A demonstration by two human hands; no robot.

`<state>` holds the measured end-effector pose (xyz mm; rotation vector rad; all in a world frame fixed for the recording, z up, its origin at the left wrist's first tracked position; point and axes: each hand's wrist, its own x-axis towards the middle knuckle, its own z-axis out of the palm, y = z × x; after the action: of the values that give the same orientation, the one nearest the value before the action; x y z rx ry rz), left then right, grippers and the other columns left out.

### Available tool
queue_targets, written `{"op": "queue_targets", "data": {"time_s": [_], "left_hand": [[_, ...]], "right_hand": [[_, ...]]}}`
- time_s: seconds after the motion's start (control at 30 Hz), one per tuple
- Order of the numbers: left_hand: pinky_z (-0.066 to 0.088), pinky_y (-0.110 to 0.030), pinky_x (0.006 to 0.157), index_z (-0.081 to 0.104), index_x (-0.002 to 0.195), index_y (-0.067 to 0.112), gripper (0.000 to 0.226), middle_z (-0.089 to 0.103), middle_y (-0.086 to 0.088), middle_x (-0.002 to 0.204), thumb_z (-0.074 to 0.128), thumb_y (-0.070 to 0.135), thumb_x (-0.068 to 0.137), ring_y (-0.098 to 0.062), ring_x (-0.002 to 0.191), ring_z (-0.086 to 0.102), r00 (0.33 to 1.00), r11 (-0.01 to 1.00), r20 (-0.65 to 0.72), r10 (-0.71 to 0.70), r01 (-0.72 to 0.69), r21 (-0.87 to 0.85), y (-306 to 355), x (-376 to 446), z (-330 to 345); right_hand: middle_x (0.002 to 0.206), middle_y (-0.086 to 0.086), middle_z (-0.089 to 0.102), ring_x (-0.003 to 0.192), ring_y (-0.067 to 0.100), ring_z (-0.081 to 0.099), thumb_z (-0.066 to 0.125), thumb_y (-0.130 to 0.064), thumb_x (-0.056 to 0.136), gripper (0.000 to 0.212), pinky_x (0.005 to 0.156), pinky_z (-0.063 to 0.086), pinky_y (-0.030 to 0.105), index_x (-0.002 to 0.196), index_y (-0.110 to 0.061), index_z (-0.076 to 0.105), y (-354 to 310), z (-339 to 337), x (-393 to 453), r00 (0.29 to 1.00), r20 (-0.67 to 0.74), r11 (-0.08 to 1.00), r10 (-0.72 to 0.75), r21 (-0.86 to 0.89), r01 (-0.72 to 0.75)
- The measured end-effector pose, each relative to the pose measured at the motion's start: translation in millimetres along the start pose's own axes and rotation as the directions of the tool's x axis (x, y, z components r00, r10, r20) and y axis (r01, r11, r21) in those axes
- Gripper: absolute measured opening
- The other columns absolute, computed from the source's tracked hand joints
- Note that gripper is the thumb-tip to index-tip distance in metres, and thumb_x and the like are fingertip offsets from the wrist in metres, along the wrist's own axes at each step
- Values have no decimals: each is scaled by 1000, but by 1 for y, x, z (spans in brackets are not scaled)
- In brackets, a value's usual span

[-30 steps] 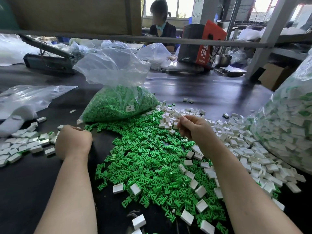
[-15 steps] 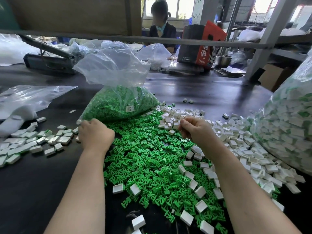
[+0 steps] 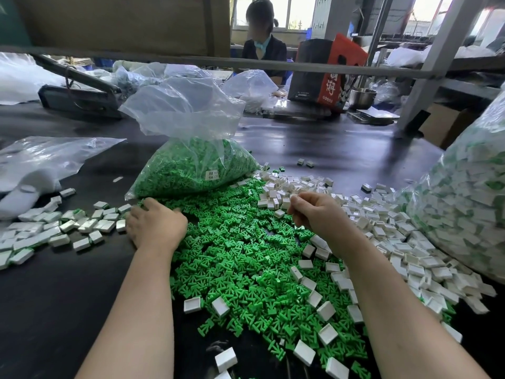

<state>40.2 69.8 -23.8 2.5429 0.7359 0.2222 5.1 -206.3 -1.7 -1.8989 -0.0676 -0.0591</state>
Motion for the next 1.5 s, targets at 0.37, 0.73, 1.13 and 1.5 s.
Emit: {"op": "queue_targets", "data": {"time_s": [0.37, 0.73, 1.13, 1.5], "left_hand": [[19, -47, 113, 19, 146, -3, 71, 23, -29, 152, 47, 39, 96, -42, 140, 21, 998, 999, -61, -18, 20, 34, -3, 0, 1], [7, -53, 115, 32, 140, 4, 67, 12, -30, 156, 54, 43, 91, -40, 144, 9, 989, 990, -82, -124, 129, 62, -5, 0, 0], [19, -50, 110, 35, 137, 0, 63, 31, -27, 145, 52, 40, 92, -41, 135, 25, 990, 996, -136, -34, 45, 78, -4, -1, 5], [11, -48, 119, 28, 145, 2, 66, 16, -25, 156, 45, 46, 97, -37, 145, 12, 989, 988, -29, 148, -147, 41, -3, 0, 4]], "right_hand": [[54, -2, 59, 65, 26, 42, 51, -23, 101, 32, 58, 34, 33, 74, -12, 66, 1, 1, 0, 1000, 15, 1000, 3, -5, -2], [53, -4, 59, 63, 24, 39, 51, -23, 101, 32, 52, 32, 26, 74, -13, 65, 2, 0, 0, 1000, 23, 1000, 1, -10, -1], [54, -4, 60, 65, 25, 41, 51, -25, 101, 33, 56, 33, 32, 73, -15, 66, 5, 0, 1, 1000, 21, 1000, -2, -8, 2], [53, -4, 59, 59, 22, 39, 51, -24, 101, 33, 52, 32, 26, 73, -15, 65, 3, -1, 0, 1000, 24, 1000, 2, -9, -2]]}}
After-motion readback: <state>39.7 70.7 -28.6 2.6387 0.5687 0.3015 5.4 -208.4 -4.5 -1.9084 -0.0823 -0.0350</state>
